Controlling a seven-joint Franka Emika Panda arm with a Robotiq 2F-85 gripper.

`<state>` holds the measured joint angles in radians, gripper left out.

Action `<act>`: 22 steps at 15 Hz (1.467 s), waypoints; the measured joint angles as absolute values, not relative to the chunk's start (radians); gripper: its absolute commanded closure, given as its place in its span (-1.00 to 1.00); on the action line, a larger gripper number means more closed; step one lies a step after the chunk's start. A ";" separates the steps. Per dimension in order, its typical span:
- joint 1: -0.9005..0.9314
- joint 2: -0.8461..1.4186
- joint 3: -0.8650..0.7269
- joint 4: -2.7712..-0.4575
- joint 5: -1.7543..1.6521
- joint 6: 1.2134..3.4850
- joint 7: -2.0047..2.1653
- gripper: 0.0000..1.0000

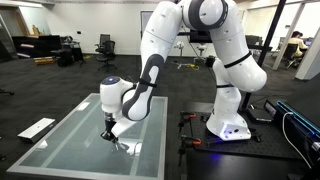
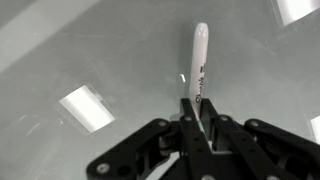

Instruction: Pick up the marker from the table and put it in the cup

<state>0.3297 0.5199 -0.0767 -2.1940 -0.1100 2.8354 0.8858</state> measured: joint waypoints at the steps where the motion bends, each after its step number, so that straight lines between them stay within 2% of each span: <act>1: 0.330 0.520 -0.077 -2.194 -0.110 2.835 0.883 0.93; 7: 0.354 0.471 -0.105 -2.205 -0.130 2.836 0.846 0.93; 15: 0.397 0.221 -0.151 -2.272 -0.352 2.689 0.851 0.93; 16: 0.392 0.191 -0.144 -2.277 -0.377 2.663 0.851 0.73; 21: 0.373 0.110 -0.114 -2.309 -0.424 2.613 0.851 0.73; 22: 0.372 0.110 -0.114 -2.312 -0.424 2.613 0.851 0.93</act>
